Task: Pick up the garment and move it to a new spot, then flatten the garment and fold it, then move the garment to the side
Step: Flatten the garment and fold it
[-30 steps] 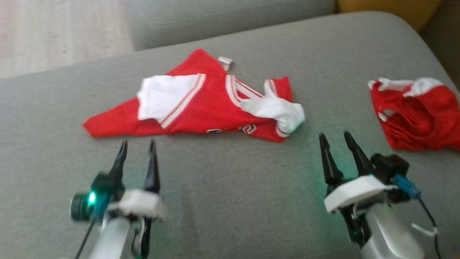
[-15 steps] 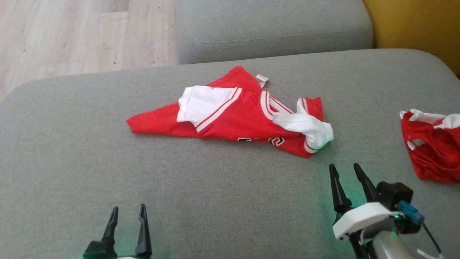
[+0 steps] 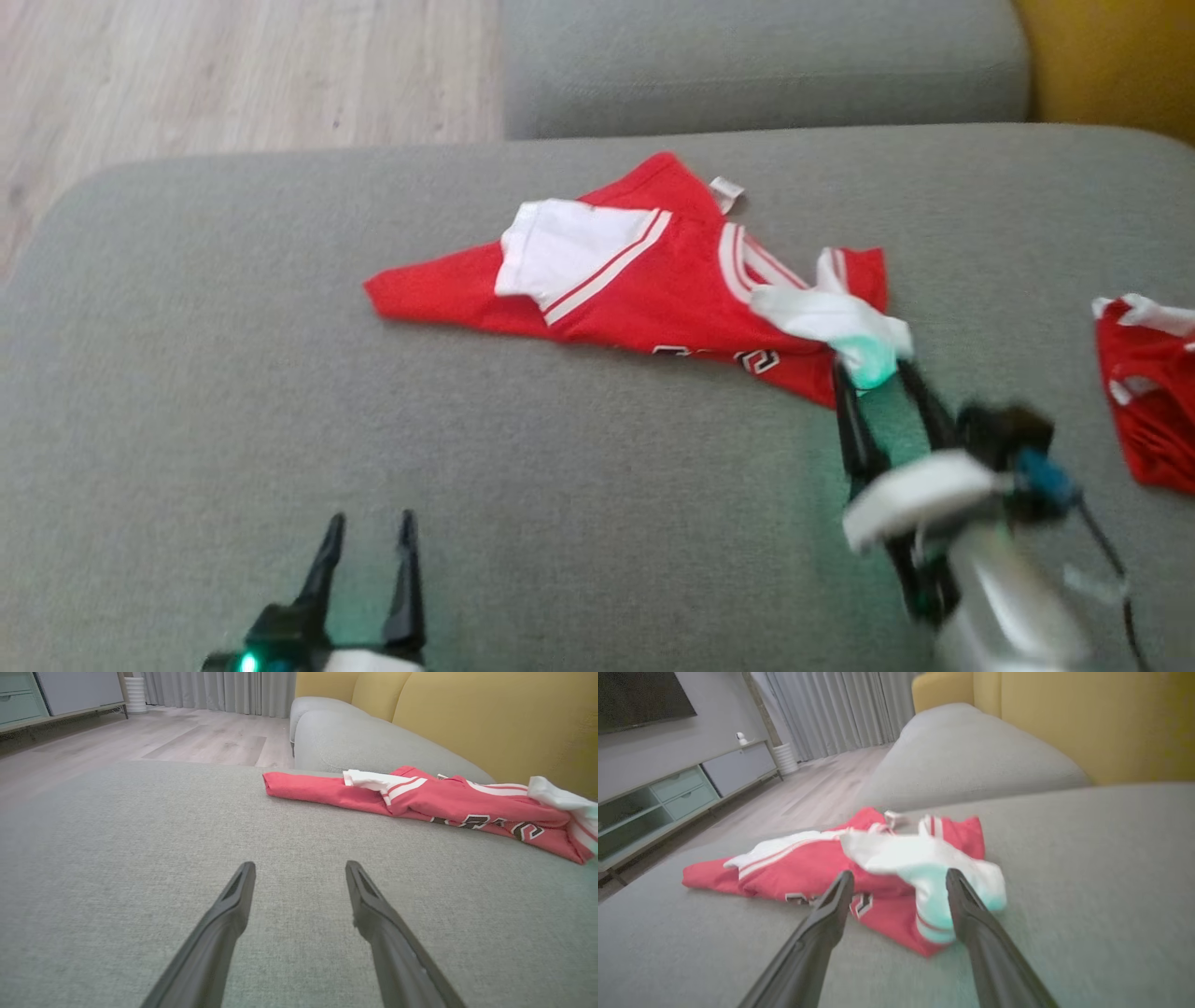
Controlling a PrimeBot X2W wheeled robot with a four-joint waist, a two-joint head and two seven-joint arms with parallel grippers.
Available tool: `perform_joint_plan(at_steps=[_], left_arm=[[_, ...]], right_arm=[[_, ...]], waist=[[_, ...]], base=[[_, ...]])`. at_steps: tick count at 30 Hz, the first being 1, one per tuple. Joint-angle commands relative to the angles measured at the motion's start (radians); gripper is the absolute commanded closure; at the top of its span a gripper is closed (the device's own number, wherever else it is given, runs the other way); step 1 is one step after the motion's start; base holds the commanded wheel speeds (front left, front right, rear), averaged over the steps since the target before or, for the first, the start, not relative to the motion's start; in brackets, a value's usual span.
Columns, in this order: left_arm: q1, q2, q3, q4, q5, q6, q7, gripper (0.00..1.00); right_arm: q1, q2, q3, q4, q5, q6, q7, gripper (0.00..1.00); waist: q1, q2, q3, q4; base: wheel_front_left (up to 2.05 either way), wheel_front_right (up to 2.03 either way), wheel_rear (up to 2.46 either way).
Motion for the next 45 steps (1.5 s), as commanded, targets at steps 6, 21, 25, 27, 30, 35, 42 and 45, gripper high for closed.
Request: perform_joint_plan(at_steps=[6, 21, 25, 27, 30, 35, 42, 45], left_arm=[[-0.085, -0.001, -0.039, -0.033, -0.028, 0.023, -0.008, 0.00], [-0.148, -0.001, -0.124, -0.040, -0.067, 0.051, -0.008, 0.00], [-0.159, -0.001, -0.133, -0.044, -0.076, 0.058, -0.008, 0.00], [-0.163, -0.001, -0.140, -0.045, -0.082, 0.061, -0.008, 0.00], [-0.173, -0.001, -0.153, -0.049, -0.089, 0.063, -0.008, 0.00], [-0.197, -0.001, -0.180, -0.052, -0.101, 0.067, -0.008, 0.00], [-0.202, -0.001, -0.213, -0.053, -0.118, 0.076, -0.008, 0.00], [-0.195, -0.001, -0.220, -0.053, -0.122, 0.079, -0.008, 0.00]], right_arm=[[-0.248, -0.049, 0.029, 0.055, -0.022, 0.003, 0.010, 0.00], [-0.403, -0.115, -0.104, 0.381, -0.084, 0.003, 0.096, 0.00], [-0.402, -0.111, -0.114, 0.440, -0.085, 0.003, 0.115, 0.54], [-0.405, -0.121, -0.103, 0.452, -0.099, 0.003, 0.111, 1.00], [-0.442, -0.165, -0.088, 0.450, -0.119, 0.003, 0.094, 1.00], [-0.542, -0.271, -0.093, 0.447, -0.172, 0.003, 0.072, 1.00], [-0.648, -0.389, -0.170, 0.498, -0.249, 0.003, 0.064, 0.00], [-0.676, -0.386, -0.218, 0.490, -0.282, 0.003, 0.029, 0.00]], waist=[[0.0000, -0.0001, 0.062, 0.073], [0.0000, -0.0001, 0.158, 0.171], [0.0000, -0.0001, 0.172, 0.180], [0.0000, -0.0001, 0.178, 0.186], [0.0000, -0.0001, 0.192, 0.198], [0.0000, -0.0001, 0.215, 0.237], [0.0000, -0.0001, 0.229, 0.298], [0.0000, -0.0001, 0.230, 0.308]], base=[[0.00, 0.00, 0.00], [0.00, 0.00, 0.00], [0.00, 0.00, 0.00], [0.00, 0.00, 0.00], [0.00, 0.00, 0.00], [0.00, 0.00, 0.00], [0.00, 0.00, 0.00], [0.00, 0.00, 0.00]])
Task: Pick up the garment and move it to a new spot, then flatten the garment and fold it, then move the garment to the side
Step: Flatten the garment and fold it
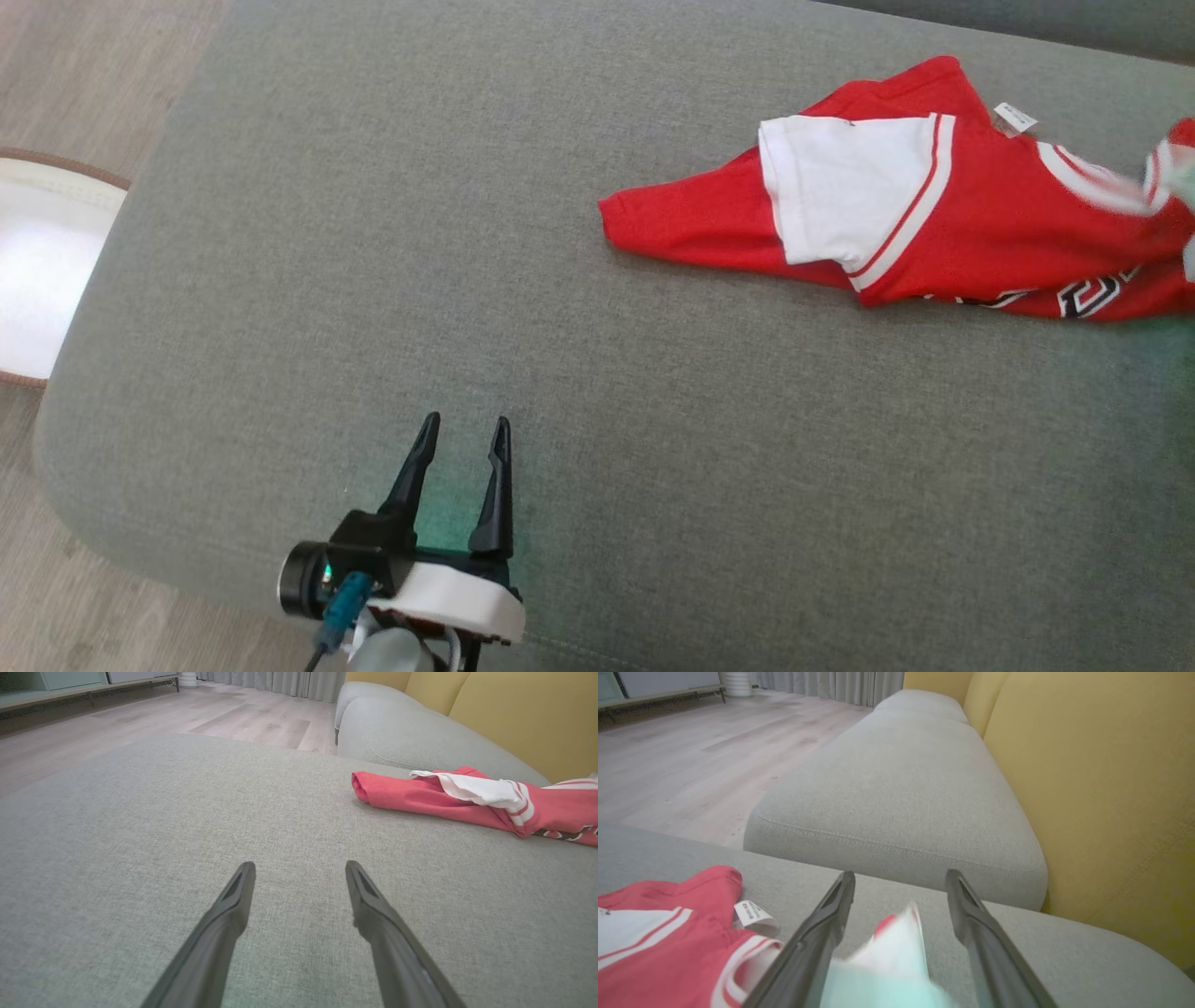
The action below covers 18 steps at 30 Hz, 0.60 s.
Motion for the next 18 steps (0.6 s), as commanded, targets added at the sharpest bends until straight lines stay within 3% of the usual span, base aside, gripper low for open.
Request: perform_joint_plan(at_steps=[1, 6, 11, 18], left_arm=[[-0.011, 0.002, 0.027, -0.027, -0.006, 0.011, -0.008, 0.00], [-0.005, 0.002, 0.026, -0.025, -0.008, 0.012, -0.008, 0.00], [-0.015, 0.002, 0.008, -0.030, -0.013, 0.013, -0.008, 0.00], [-0.020, 0.002, -0.008, -0.032, -0.027, 0.018, -0.008, 0.00]], right_arm=[[-0.033, 0.011, 0.008, -0.039, -0.020, 0.003, -0.024, 0.00], [-0.019, 0.155, 0.068, -0.076, -0.023, 0.003, -0.044, 0.00], [0.025, 0.290, 0.255, -0.098, 0.042, 0.003, -0.047, 0.00], [0.076, 0.334, 0.469, -0.085, 0.183, 0.003, -0.009, 0.00]], waist=[[-0.0001, 0.0000, 0.000, 0.004], [-0.0001, 0.0000, -0.007, 0.003], [-0.0001, 0.0000, -0.003, 0.011], [-0.0001, 0.0000, 0.009, 0.034]], base=[[0.00, 0.00, 0.00], [0.00, 0.00, 0.00], [0.00, 0.00, 0.00], [0.00, 0.00, 0.00]])
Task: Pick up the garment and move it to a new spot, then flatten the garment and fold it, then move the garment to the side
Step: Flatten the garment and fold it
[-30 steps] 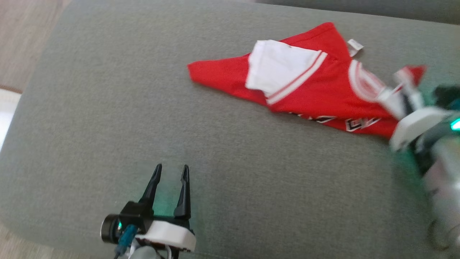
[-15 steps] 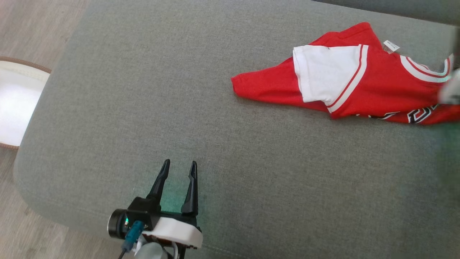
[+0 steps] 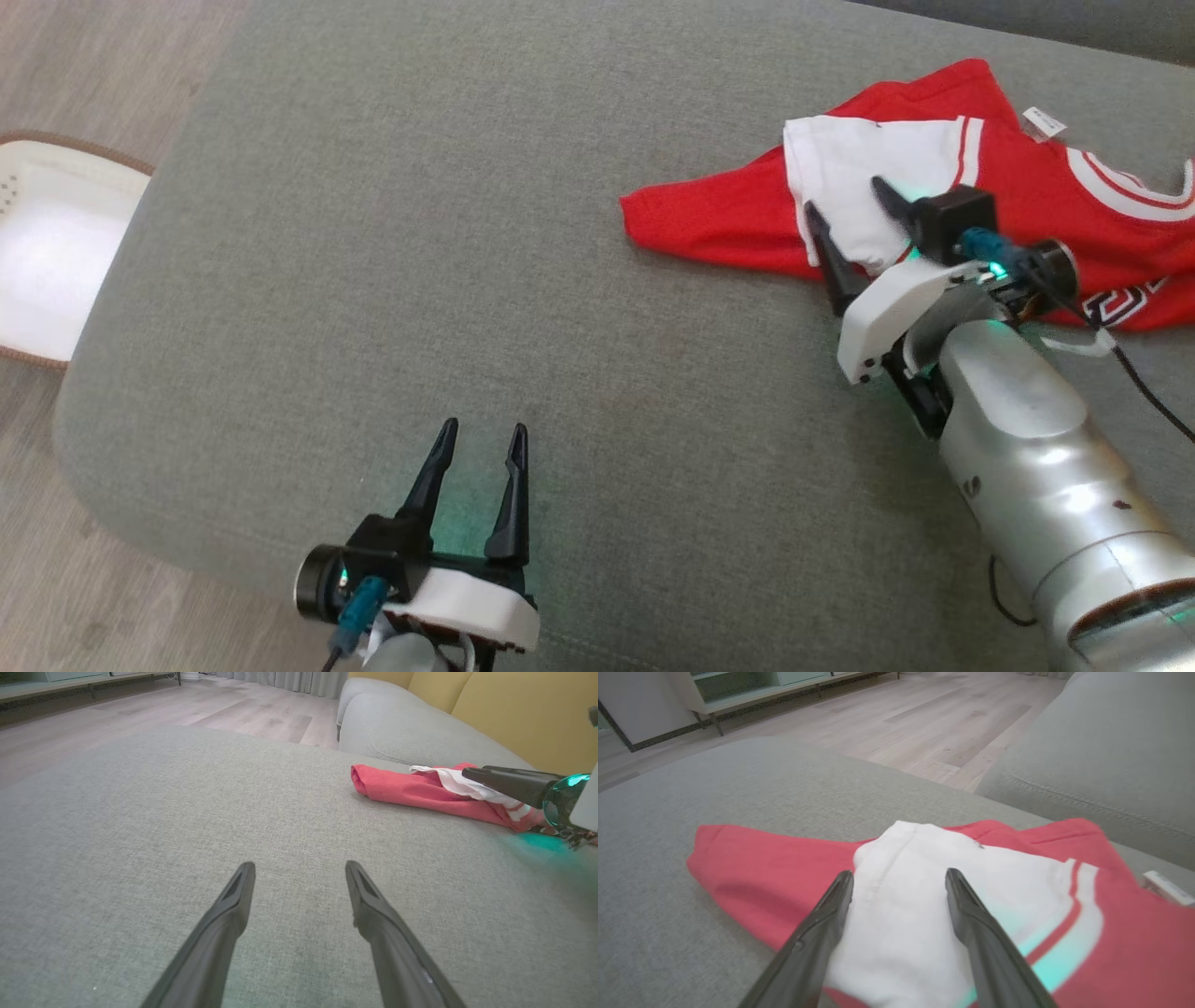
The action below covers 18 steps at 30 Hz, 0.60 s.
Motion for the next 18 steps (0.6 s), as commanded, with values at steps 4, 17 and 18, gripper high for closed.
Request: perform_joint_plan(at_steps=[4, 17, 18], left_arm=[[-0.018, 0.003, 0.024, -0.030, -0.015, 0.007, -0.008, 0.00], [-0.011, 0.003, 0.020, -0.033, -0.021, 0.013, -0.008, 0.00], [-0.011, 0.003, 0.020, -0.033, -0.021, 0.013, -0.008, 0.00]], right_arm=[[-0.002, 0.007, 0.092, -0.030, 0.069, 0.003, 0.010, 0.00], [-0.010, -0.034, 0.147, 0.008, 0.156, 0.003, 0.004, 0.10], [-0.010, -0.035, 0.146, 0.011, 0.161, 0.003, 0.002, 0.18]], waist=[[0.0000, 0.0000, 0.008, 0.017], [0.0000, 0.0000, 0.012, 0.028], [0.0000, 0.0000, 0.012, 0.027]], base=[[0.00, 0.00, 0.00], [0.00, 0.00, 0.00], [0.00, 0.00, 0.00]])
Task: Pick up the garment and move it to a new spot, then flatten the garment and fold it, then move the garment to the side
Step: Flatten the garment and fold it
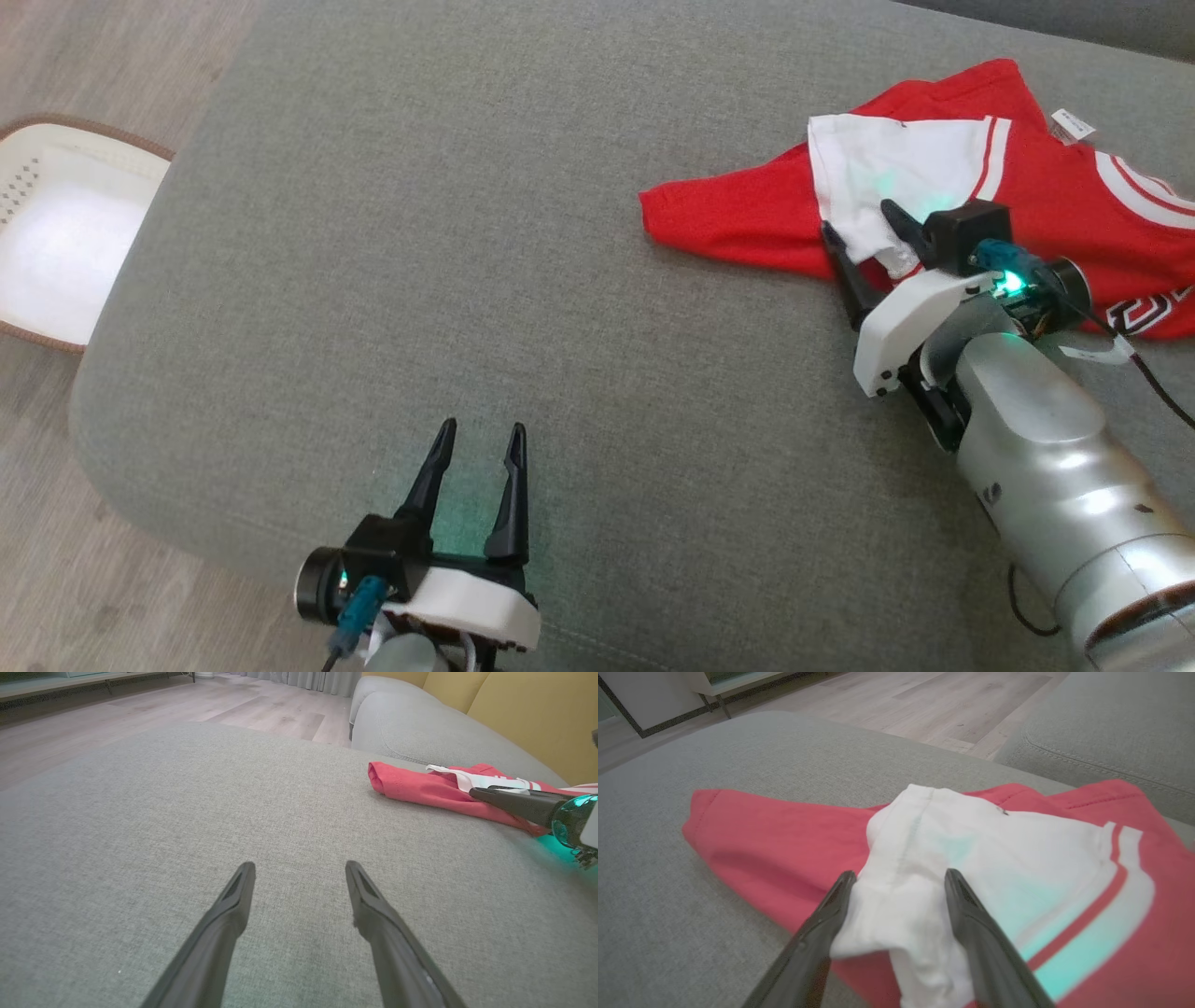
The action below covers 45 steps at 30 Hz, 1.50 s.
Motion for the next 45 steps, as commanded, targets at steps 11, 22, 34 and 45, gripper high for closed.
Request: perform_joint_plan(at_steps=[11, 22, 34, 45], left_arm=[[-0.017, 0.002, 0.027, -0.025, -0.004, 0.003, -0.008, 0.00], [-0.003, 0.002, 0.070, 0.002, 0.033, -0.020, -0.008, 0.00], [0.038, 0.002, 0.140, 0.042, 0.072, -0.053, -0.008, 0.00], [0.062, 0.002, 0.153, 0.057, 0.084, -0.065, -0.008, 0.00]], right_arm=[[-0.028, 0.014, 0.005, -0.039, 0.054, 0.003, -0.044, 1.00], [0.105, 0.023, -0.195, -0.388, 0.094, 0.003, -0.053, 1.00], [0.498, 0.055, -0.289, -0.546, 0.076, 0.003, -0.053, 0.65], [0.613, 0.075, -0.404, -0.549, 0.016, 0.003, -0.053, 0.00]], waist=[[0.0000, -0.0001, 0.001, -0.011], [0.0000, -0.0001, -0.095, -0.119], [0.0000, -0.0001, -0.193, -0.285], [0.0000, -0.0001, -0.214, -0.316]], base=[[0.00, 0.00, 0.00], [0.00, 0.00, 0.00], [0.00, 0.00, 0.00], [0.00, 0.00, 0.00]])
